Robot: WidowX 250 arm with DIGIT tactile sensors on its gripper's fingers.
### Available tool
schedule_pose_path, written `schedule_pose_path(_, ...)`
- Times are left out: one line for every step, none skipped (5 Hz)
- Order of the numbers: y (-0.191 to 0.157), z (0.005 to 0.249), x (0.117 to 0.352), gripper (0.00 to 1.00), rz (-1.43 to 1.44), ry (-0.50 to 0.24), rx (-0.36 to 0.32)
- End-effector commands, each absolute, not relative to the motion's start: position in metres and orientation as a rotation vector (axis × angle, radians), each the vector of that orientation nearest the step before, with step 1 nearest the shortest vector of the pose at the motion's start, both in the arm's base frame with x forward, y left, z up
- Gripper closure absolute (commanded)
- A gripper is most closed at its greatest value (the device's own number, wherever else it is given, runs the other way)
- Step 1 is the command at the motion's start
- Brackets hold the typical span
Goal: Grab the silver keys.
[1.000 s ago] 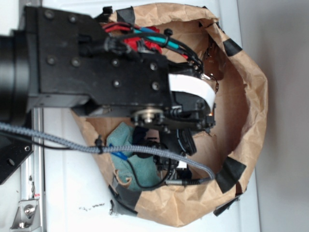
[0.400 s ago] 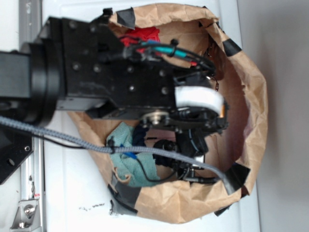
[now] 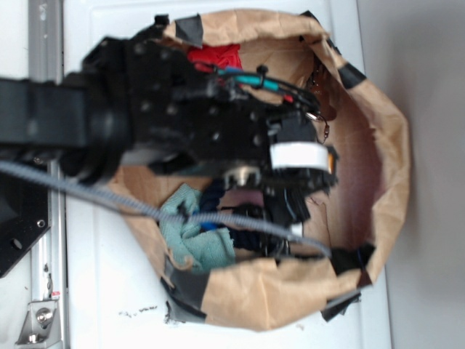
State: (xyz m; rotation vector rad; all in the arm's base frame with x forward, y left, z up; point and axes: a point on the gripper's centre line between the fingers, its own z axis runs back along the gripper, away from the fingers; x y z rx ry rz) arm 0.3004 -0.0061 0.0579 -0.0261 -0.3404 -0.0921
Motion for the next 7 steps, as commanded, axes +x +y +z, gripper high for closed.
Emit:
schedule_pose_path(0.008,0.078,0.306,0.00,-0.028,-0.367,0.006)
schedule_pose_path(0.002,0.077,0.308,0.00,-0.034,-0.381,-0.003)
schedule_pose_path(-0.001,0.075,0.310,0.00,-0.027,-0.370,-0.020)
schedule_pose_path(-0.007,0.067,0.314,0.00,-0.020,-0.381,-0.023)
schedule_pose_path(-0.008,0.056,0.321,0.00,-0.038,-0.406,-0.019)
schedule_pose_path(-0.009,0.046,0.327,0.00,-0.033,-0.366,-0.054)
schedule_pose_path(-0.013,0.036,0.328,0.00,-0.046,-0.350,-0.048)
